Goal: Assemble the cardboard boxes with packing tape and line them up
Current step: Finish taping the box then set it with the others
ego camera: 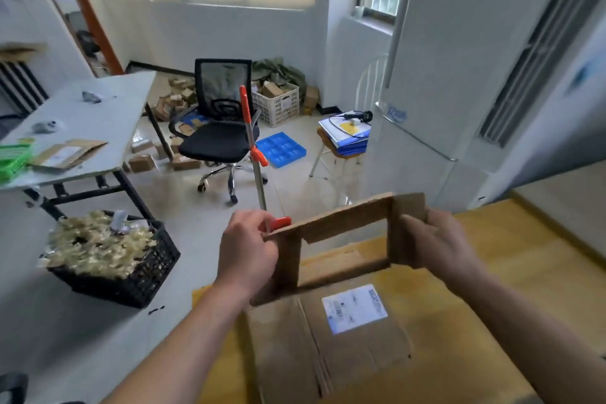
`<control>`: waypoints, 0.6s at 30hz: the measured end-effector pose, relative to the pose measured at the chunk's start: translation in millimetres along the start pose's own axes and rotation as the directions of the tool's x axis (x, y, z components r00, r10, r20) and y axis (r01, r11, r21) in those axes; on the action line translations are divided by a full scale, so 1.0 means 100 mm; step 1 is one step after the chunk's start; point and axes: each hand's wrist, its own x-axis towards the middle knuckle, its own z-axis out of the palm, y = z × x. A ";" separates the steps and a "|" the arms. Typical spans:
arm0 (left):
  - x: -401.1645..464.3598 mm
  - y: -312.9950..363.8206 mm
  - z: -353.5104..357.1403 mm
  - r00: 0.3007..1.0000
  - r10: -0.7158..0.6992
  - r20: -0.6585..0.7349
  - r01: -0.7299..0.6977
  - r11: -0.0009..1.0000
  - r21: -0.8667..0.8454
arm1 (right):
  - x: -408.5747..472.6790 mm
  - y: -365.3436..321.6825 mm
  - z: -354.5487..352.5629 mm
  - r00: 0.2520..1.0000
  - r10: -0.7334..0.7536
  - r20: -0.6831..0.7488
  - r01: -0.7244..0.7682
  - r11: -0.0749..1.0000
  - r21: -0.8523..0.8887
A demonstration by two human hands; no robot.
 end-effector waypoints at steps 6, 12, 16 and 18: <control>0.24 0.27 -0.04 0.978 -0.200 0.065 0.208 0.966 -0.156 | 0.05 -0.04 -0.40 0.976 0.192 0.102 -0.180 0.976 -0.119; -0.03 0.13 0.46 0.937 -0.333 0.107 0.348 0.918 -0.190 | -0.11 0.47 -0.02 0.954 0.294 0.063 -0.258 0.908 -0.331; -0.05 0.16 0.54 0.965 -0.239 0.109 0.252 0.958 -0.135 | -0.10 0.48 -0.05 0.952 0.291 0.095 -0.271 0.946 -0.178; -0.06 0.11 0.54 0.959 -0.220 0.179 0.254 0.947 -0.196 | -0.13 0.49 -0.08 0.946 0.295 0.135 -0.280 0.953 -0.115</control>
